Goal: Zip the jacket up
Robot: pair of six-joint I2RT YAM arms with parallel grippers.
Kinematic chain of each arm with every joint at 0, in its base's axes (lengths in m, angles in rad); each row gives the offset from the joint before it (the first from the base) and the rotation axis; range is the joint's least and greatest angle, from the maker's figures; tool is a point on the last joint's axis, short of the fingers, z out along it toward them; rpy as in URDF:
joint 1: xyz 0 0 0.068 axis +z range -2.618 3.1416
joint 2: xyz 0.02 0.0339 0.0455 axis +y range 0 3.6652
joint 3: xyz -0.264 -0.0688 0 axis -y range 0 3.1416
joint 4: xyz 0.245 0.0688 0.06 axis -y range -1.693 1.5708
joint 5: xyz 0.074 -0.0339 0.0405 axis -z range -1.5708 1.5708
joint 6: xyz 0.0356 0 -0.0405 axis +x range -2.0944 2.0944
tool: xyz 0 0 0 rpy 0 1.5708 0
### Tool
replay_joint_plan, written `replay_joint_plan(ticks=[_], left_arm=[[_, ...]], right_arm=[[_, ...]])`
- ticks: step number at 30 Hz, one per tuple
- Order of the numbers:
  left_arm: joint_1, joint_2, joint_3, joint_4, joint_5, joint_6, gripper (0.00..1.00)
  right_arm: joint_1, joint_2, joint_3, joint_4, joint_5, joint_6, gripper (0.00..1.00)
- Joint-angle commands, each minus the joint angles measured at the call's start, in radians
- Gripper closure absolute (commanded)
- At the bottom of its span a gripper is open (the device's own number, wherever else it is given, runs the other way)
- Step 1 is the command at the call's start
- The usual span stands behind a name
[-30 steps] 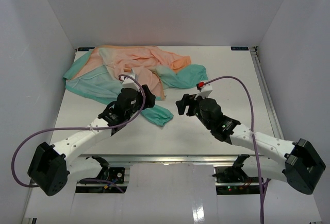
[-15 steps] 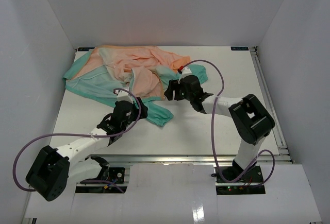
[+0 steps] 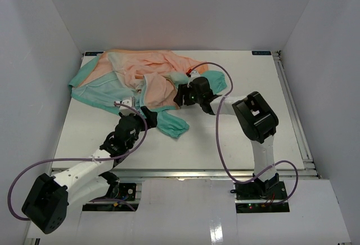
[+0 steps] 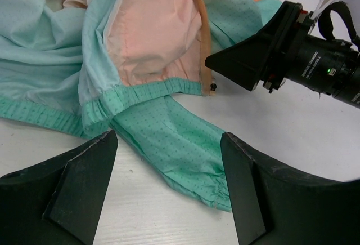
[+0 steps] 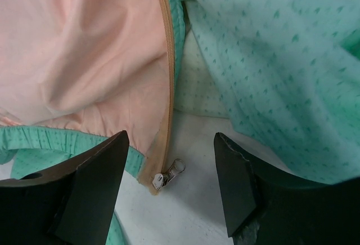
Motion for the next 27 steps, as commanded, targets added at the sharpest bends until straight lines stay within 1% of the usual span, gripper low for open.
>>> replay_joint_plan(ticks=[1, 2, 3, 4, 6, 7, 9, 11, 13, 15, 17, 19, 20, 21, 23, 24, 27], left_arm=[[0.012, 0.02, -0.008, 0.035, -0.096, -0.025, 0.15], [0.02, 0.034, -0.012, 0.047, -0.116, -0.048, 0.14], [0.044, 0.059, -0.004, 0.056, -0.097, -0.073, 0.14], [0.121, 0.103, 0.031, 0.058, -0.034, -0.151, 0.14], [0.187, 0.186, 0.125, -0.021, 0.043, -0.223, 0.15], [0.207, 0.217, 0.162, -0.079, 0.058, -0.247, 0.15], [0.264, 0.269, 0.243, -0.127, 0.073, -0.268, 0.15], [0.335, 0.28, 0.289, -0.16, 0.058, -0.269, 0.15], [0.384, 0.283, 0.324, -0.174, 0.016, -0.253, 0.14], [0.452, 0.305, 0.373, -0.214, 0.004, -0.236, 0.13], [0.512, 0.335, 0.417, -0.252, -0.005, -0.213, 0.13], [0.548, 0.378, 0.434, -0.251, -0.011, -0.169, 0.13], [0.565, 0.393, 0.446, -0.252, -0.013, -0.157, 0.13], [0.59, 0.448, 0.463, -0.258, -0.001, -0.15, 0.13], [0.639, 0.542, 0.476, -0.244, 0.044, -0.15, 0.17], [0.648, 0.575, 0.477, -0.222, 0.055, -0.149, 0.2], [0.665, 0.687, 0.486, -0.182, 0.08, -0.133, 0.22]], right_arm=[[0.002, 0.025, 0.036, 0.038, -0.047, 0.018, 0.33], [0.001, 0.03, 0.038, 0.04, -0.058, 0.024, 0.33], [0.001, 0.035, 0.037, 0.048, -0.07, 0.034, 0.33], [0.005, 0.041, 0.028, 0.072, -0.085, 0.045, 0.33], [0.011, 0.058, 0.019, 0.09, -0.09, 0.062, 0.35], [0.011, 0.061, 0.02, 0.09, -0.094, 0.064, 0.37], [0.012, 0.06, 0.012, 0.093, -0.09, 0.062, 0.48], [0.011, 0.045, -0.015, 0.094, -0.078, 0.052, 0.62], [0.011, 0.033, -0.027, 0.084, -0.058, 0.027, 0.7], [0.009, 0.015, -0.04, 0.079, -0.032, 0.019, 0.72], [0.007, -0.009, -0.052, 0.082, -0.031, 0.017, 0.8], [0.007, -0.021, -0.064, 0.091, -0.03, 0.018, 0.86], [0.008, -0.027, -0.069, 0.092, -0.029, 0.019, 0.87], [0.007, -0.036, -0.077, 0.094, -0.027, 0.022, 0.87], [0.006, -0.065, -0.114, 0.121, -0.043, 0.035, 0.89], [0.006, -0.087, -0.136, 0.141, -0.053, 0.053, 0.92], [0.006, -0.133, -0.214, 0.196, -0.076, 0.087, 0.92]])
